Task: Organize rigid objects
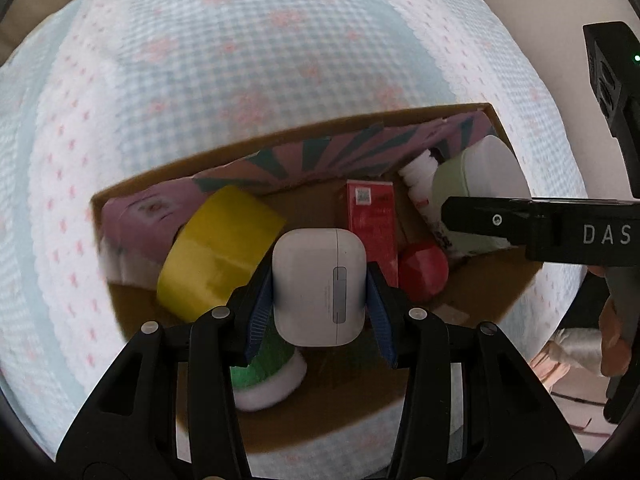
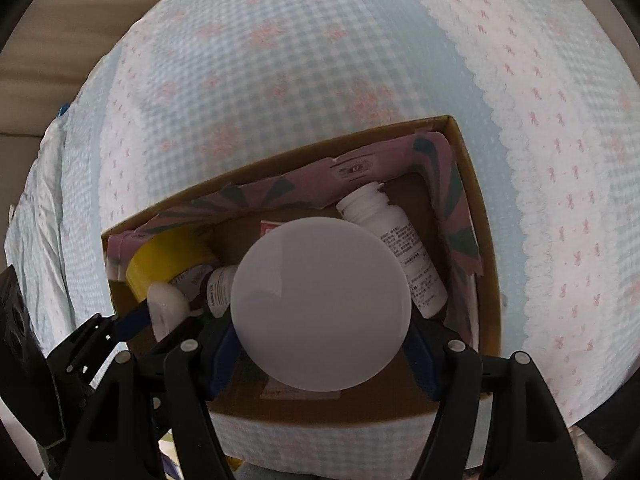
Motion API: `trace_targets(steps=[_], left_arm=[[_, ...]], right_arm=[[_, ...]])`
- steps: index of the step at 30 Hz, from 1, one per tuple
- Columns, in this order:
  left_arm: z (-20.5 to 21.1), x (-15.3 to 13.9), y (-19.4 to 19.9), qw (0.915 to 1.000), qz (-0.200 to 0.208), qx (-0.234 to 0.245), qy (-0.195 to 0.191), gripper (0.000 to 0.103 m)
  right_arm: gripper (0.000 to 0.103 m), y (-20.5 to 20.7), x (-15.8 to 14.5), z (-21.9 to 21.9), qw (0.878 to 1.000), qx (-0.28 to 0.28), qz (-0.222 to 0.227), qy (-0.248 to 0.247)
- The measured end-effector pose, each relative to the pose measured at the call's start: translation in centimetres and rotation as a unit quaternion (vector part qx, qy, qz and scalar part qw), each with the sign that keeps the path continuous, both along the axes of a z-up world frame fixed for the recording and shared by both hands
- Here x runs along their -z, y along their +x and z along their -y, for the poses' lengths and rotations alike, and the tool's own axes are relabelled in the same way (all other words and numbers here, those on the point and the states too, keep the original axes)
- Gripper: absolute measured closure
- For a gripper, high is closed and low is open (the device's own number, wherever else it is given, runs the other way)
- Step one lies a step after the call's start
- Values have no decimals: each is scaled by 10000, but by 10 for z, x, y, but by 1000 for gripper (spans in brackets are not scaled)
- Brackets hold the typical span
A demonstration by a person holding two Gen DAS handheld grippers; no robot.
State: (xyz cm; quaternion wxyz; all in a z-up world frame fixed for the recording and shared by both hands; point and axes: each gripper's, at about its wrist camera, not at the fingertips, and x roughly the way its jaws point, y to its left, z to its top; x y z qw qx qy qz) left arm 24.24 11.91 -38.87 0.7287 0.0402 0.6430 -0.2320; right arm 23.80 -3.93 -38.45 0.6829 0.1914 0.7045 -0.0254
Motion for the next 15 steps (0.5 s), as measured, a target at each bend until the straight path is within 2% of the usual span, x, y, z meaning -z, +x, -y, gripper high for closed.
trace_targets(steps=[1, 2, 3, 4, 5, 8, 15], left_arm=[[2, 2, 2, 10000, -41, -4, 3, 62], [3, 2, 2, 10000, -51, 2, -36, 53], [5, 0, 2, 9998, -92, 31, -182, 24], [5, 0, 1, 9993, -151, 57, -340, 6], [6, -2, -1, 9990, -142, 62, -410, 0], [8, -7, -8, 9996, -34, 90, -274, 0], [-8, -23, -15, 9993, 78, -110, -360, 0]], right_arm=[[34, 1, -1, 1, 10000, 37, 34, -6], [23, 2, -3, 2, 9999, 86, 113, -10], [6, 2, -7, 4, 9995, 160, 254, 3], [1, 3, -11, 5, 9991, 210, 375, 25], [0, 4, -14, 6, 9988, 224, 431, 26], [0, 3, -23, 11, 9983, 265, 516, -97], [0, -12, -43, 16, 9971, 389, 641, -157]])
